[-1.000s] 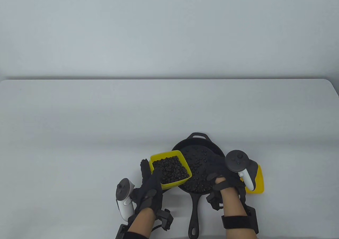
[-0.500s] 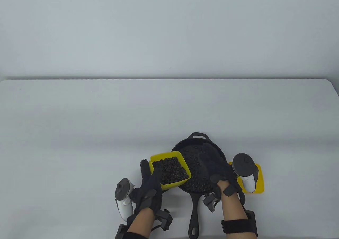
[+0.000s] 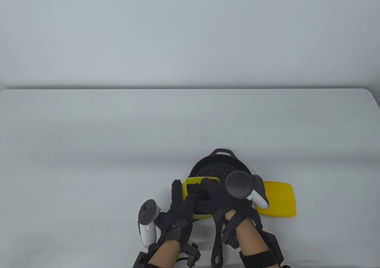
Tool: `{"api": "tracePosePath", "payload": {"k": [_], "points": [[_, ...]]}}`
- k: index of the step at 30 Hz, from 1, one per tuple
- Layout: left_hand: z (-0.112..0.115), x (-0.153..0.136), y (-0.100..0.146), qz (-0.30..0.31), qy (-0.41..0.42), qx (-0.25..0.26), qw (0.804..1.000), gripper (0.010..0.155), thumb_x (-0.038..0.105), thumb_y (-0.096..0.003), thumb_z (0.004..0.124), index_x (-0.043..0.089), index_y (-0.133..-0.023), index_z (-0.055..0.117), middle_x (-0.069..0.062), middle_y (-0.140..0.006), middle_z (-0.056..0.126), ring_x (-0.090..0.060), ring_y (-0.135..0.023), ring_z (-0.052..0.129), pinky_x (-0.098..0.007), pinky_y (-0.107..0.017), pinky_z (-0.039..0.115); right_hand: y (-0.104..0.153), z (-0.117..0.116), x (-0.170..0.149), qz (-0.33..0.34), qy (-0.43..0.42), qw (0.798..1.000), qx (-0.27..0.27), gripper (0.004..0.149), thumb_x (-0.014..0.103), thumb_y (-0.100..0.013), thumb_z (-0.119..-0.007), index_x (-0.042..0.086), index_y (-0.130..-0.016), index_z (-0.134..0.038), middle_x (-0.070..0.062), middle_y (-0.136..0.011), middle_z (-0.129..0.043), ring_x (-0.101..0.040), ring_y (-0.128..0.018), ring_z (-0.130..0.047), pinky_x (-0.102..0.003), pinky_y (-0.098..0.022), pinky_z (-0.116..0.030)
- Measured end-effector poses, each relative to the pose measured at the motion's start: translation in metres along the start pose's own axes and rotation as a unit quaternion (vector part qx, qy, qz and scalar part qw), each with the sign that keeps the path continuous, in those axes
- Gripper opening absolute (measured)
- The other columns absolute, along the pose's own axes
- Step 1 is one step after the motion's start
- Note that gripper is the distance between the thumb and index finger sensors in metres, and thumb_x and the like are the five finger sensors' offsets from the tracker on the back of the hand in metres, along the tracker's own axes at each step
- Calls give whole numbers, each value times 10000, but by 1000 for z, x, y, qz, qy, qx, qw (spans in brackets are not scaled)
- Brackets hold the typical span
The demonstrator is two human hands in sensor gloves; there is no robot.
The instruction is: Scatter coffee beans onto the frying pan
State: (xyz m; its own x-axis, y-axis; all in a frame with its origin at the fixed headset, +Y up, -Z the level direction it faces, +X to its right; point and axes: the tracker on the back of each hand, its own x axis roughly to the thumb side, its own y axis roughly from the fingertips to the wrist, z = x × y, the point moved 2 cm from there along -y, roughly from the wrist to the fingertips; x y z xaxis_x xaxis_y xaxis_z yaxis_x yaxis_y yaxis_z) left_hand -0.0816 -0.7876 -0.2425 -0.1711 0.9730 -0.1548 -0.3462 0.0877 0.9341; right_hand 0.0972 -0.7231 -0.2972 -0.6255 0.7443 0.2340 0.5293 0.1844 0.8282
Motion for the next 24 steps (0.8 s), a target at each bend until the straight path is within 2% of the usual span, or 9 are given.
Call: {"api": "tracePosePath", "payload": {"k": [3, 6, 7, 10, 12, 16, 18, 24], "points": [[4, 2, 1, 1, -5, 4, 1000, 833, 591, -610, 632, 300, -1045, -16, -300, -996, 296, -522, -848, 614, -518, -590, 734, -5, -12, 3, 0, -21, 1000, 14, 835, 421, -511, -917, -15, -1078, -486, -375, -999, -405, -540, -681, -718, -293, -387, -846], [4, 1, 1, -3, -2, 1, 1000, 828, 588, -611, 625, 294, -1043, -17, -305, -994, 291, -524, -845, 612, -520, -590, 734, -11, -16, 10, 12, -23, 1000, 14, 636, 293, -536, -877, 48, -1040, -574, -318, -994, -453, -422, -603, -817, -237, -370, -868], [4, 2, 1, -3, 5, 2, 1000, 840, 588, -612, 624, 298, -1041, -38, -304, -994, 286, -525, -848, 606, -523, -593, 728, -12, -15, 10, 15, -37, 999, -1, 547, 241, -533, -857, 82, -1006, -635, -293, -984, -500, -398, -587, -839, -213, -358, -880], [0, 2, 0, -3, 3, 2, 1000, 823, 593, -610, 622, 306, -1043, -17, -297, -1000, 289, -521, -854, 605, -520, -600, 724, -10, -14, 4, 4, -72, 996, -55, 399, 163, -527, -812, 105, -916, -746, -259, -931, -632, -395, -564, -881, -220, -331, -918], [-1, -1, 0, -9, 10, 3, 1000, 823, 598, -606, 620, 313, -1045, -16, -289, -1006, 295, -512, -860, 611, -514, -605, 723, -8, -13, -1, -11, -105, 991, -82, 372, 119, -518, -787, 99, -889, -781, -262, -899, -683, -405, -550, -902, -220, -319, -933], [0, -10, -4, -29, 42, 2, 999, 821, 606, -601, 614, 321, -1045, -15, -278, -1015, 300, -501, -869, 618, -502, -619, 722, 0, -5, -11, -26, -137, 980, -139, 353, 112, -518, -764, 105, -869, -801, -249, -883, -707, -394, -552, -922, -205, -320, -946], [0, -15, -4, -43, 64, 2, 997, 835, 608, -600, 609, 317, -1041, -37, -280, -1014, 296, -500, -872, 617, -496, -622, 722, 3, -1, -19, -31, -184, 969, -164, 350, 113, -521, -759, 105, -869, -799, -247, -880, -708, -388, -553, -925, -198, -322, -948], [-5, -18, -5, -49, 88, 14, 995, 837, 613, -599, 598, 306, -1033, -49, -280, -1013, 297, -490, -873, 624, -485, -621, 730, 8, 6, -36, -36, -276, 940, -198, 349, 123, -531, -750, 113, -878, -784, -240, -888, -696, -375, -566, -922, -182, -337, -949]]}}
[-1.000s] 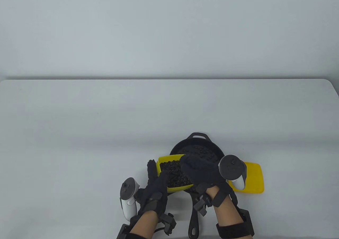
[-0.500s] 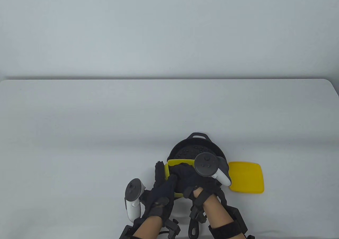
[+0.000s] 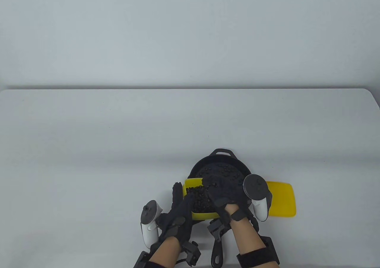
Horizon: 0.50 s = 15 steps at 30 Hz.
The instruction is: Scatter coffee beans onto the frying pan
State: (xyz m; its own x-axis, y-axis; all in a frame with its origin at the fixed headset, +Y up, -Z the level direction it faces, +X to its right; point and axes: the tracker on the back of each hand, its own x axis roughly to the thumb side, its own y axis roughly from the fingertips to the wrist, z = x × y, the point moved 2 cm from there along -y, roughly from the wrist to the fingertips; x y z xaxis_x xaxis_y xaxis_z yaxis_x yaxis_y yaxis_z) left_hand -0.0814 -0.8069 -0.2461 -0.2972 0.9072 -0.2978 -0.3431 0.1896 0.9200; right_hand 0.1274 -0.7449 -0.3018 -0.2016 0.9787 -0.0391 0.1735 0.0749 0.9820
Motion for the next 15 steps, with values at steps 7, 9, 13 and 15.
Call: {"api": "tracePosePath", "payload": {"k": [7, 9, 13, 15], "points": [[-16, 3, 0, 11, 12, 36, 999, 840, 615, -597, 596, 306, -1030, -54, -278, -1016, 294, -486, -877, 626, -480, -629, 727, 3, 33, -6, 4, -103, 994, -46, 349, 118, -526, -750, 101, -873, -786, -251, -877, -699, -380, -554, -924, -184, -329, -950], [-23, 7, 1, 27, 3, 53, 998, 841, 615, -597, 596, 308, -1029, -57, -276, -1017, 291, -486, -881, 622, -480, -632, 725, 4, 46, -10, -1, -96, 993, -72, 350, 113, -520, -754, 92, -868, -792, -258, -871, -703, -386, -544, -925, -190, -321, -950], [-30, 12, 3, 43, 14, 72, 996, 840, 619, -595, 590, 314, -1024, -64, -268, -1021, 285, -479, -888, 618, -474, -641, 720, 2, 59, -27, -47, -23, 994, -94, 351, 99, -506, -760, 72, -854, -806, -279, -854, -710, -404, -522, -925, -205, -301, -949], [-31, 12, 4, 45, 15, 76, 996, 840, 620, -594, 589, 316, -1022, -67, -267, -1022, 281, -477, -891, 615, -474, -644, 718, -1, 56, -38, -80, 15, 993, -81, 355, 91, -500, -761, 46, -849, -807, -303, -846, -706, -423, -510, -921, -221, -292, -947]]}}
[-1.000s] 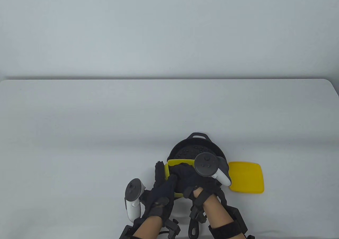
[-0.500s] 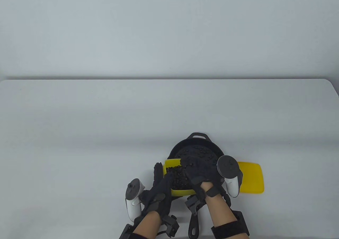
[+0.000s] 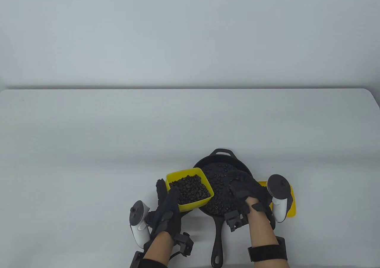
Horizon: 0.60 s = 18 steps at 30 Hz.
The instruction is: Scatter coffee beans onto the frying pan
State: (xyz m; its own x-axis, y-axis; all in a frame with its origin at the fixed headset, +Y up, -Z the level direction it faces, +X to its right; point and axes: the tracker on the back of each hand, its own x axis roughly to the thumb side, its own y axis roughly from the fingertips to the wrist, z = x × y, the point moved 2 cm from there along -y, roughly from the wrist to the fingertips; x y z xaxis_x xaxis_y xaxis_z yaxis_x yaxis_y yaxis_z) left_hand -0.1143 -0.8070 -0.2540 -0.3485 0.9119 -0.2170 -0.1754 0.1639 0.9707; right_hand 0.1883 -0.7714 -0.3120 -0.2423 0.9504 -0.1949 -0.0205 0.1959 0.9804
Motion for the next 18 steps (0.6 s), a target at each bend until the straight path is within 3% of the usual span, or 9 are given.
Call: {"api": "tracePosePath", "payload": {"k": [5, 9, 12, 14, 16, 18], "points": [[-1, 3, 1, 6, -5, -3, 1000, 839, 619, -595, 588, 314, -1023, -67, -267, -1021, 281, -478, -891, 615, -473, -644, 716, -7, -18, -4, -32, 112, 992, 58, 388, 111, -511, -749, -21, -875, -763, -375, -853, -674, -464, -503, -930, -258, -283, -942], [-3, 6, 3, 13, -5, -2, 1000, 839, 619, -595, 587, 314, -1022, -67, -268, -1021, 282, -477, -891, 614, -473, -646, 716, -9, -24, 4, -12, 124, 990, 64, 429, 178, -549, -727, -9, -934, -705, -363, -895, -630, -463, -571, -904, -260, -347, -930], [-5, 7, 4, 15, -5, 4, 1000, 839, 618, -594, 588, 314, -1022, -67, -268, -1021, 282, -479, -890, 614, -474, -645, 716, -8, -21, 7, 4, 77, 997, 25, 488, 277, -589, -699, 1, -987, -649, -357, -924, -601, -458, -611, -891, -248, -360, -930], [-7, 8, 6, 19, -5, 10, 1000, 839, 618, -594, 587, 313, -1021, -68, -269, -1020, 281, -478, -891, 614, -475, -646, 714, -9, -19, 6, 27, 18, 998, 53, 542, 366, -639, -641, 21, -1047, -549, -342, -975, -519, -474, -713, -815, -253, -454, -897], [-8, 9, 6, 23, -2, 13, 1000, 839, 618, -594, 586, 314, -1020, -70, -267, -1021, 279, -478, -892, 613, -474, -648, 713, -9, -18, 3, 35, -49, 996, 66, 630, 462, -669, -594, 27, -1094, -429, -343, -1025, -381, -531, -814, -666, -367, -573, -795], [-9, 9, 7, 25, -1, 13, 1000, 839, 618, -593, 587, 314, -1021, -68, -268, -1021, 279, -478, -892, 613, -475, -648, 713, -10, -15, 1, 41, -92, 992, 74, 699, 542, -680, -565, 52, -1126, -344, -333, -1058, -277, -581, -875, -526, -472, -607, -720]]}}
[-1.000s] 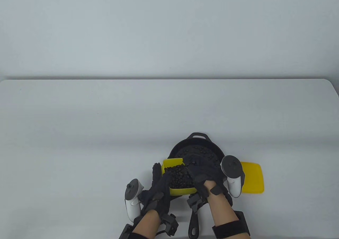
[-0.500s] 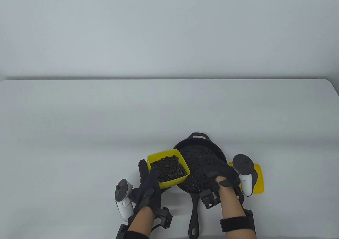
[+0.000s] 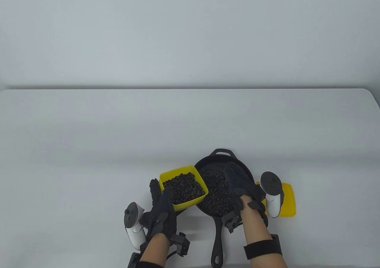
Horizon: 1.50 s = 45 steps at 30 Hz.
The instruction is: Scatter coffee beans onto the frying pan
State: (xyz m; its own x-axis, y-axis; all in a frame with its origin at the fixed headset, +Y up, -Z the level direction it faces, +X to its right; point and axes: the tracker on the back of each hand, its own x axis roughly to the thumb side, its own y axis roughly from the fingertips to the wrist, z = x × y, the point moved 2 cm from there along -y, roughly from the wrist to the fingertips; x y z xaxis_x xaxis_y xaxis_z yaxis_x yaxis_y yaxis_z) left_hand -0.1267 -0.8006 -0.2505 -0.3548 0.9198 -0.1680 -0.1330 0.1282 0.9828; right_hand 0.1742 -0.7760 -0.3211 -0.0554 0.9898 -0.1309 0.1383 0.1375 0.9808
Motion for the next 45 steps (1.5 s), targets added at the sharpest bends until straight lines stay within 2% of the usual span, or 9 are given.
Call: {"api": "tracePosePath", "payload": {"k": [4, 9, 12, 17, 22, 26, 31, 40, 45], "points": [[-1, 0, 0, 3, -1, 1, 1000, 838, 617, -593, 587, 316, -1020, -68, -267, -1022, 279, -477, -894, 612, -475, -650, 712, 2, 7, -5, 0, -17, 1000, 10, 827, 641, -670, -554, 19, -1143, -282, -409, -1024, -176, -712, -821, -347, -589, -514, -703], [1, -2, -1, -2, -5, -3, 1000, 839, 616, -594, 588, 314, -1021, -68, -268, -1022, 277, -486, -892, 608, -479, -652, 708, 8, 12, 0, -20, 92, 996, -5, 886, 689, -643, -575, -21, -1129, -361, -448, -990, -202, -770, -713, -351, -610, -356, -752], [3, -4, -2, -9, -13, -9, 1000, 838, 612, -596, 590, 313, -1022, -67, -271, -1021, 276, -487, -892, 606, -483, -651, 706, 12, 7, 21, 16, 175, 984, -5, 883, 661, -648, -585, -112, -1055, -456, -437, -981, -373, -730, -709, -541, -520, -363, -817], [10, -6, -3, -19, -20, -30, 999, 840, 606, -600, 594, 310, -1022, -69, -276, -1020, 269, -493, -893, 599, -491, -650, 702, 25, -17, 56, 161, 201, 965, -44, 683, 579, -653, -594, -18, -978, -665, -328, -959, -634, -559, -710, -807, -425, -414, -850], [28, -8, -1, -21, -42, -70, 996, 840, 604, -603, 598, 308, -1026, -65, -279, -1021, 271, -496, -892, 599, -494, -646, 703, 26, -54, 66, 171, 178, 967, 58, 580, 423, -613, -725, -74, -911, -745, -368, -900, -696, -586, -654, -840, -455, -395, -850], [39, -9, -1, -20, -92, -89, 992, 838, 595, -609, 612, 301, -1036, -46, -290, -1015, 284, -509, -878, 605, -503, -636, 704, 21, -74, 55, 66, 296, 931, 200, 829, 438, -572, -813, -160, -1026, -462, -475, -946, -411, -651, -760, -661, -448, -459, -810], [48, -11, 0, -20, -88, -95, 991, 827, 584, -612, 632, 293, -1044, -11, -303, -1002, 291, -527, -852, 607, -515, -618, 708, 18, -86, 44, 33, 341, 915, 215, 868, 400, -525, -891, -83, -1072, -421, -434, -975, -360, -571, -703, -699, -309, -394, -828], [47, -11, -2, -26, -101, -106, 989, 838, 592, -609, 619, 293, -1044, -33, -299, -1003, 290, -521, -854, 608, -509, -619, 709, 17, -92, 40, 39, 261, 952, 153, 445, 178, -522, -834, 55, -938, -734, -313, -894, -653, -364, -512, -933, -185, -319, -924], [43, -16, -5, -44, -72, -111, 990, 824, 604, -601, 610, 304, -1048, -14, -284, -1017, 303, -505, -867, 621, -497, -631, 712, 19, -77, 36, 32, 161, 983, 85, 393, 146, -528, -778, 20, -899, -755, -322, -862, -706, -362, -502, -966, -178, -311, -953]]}}
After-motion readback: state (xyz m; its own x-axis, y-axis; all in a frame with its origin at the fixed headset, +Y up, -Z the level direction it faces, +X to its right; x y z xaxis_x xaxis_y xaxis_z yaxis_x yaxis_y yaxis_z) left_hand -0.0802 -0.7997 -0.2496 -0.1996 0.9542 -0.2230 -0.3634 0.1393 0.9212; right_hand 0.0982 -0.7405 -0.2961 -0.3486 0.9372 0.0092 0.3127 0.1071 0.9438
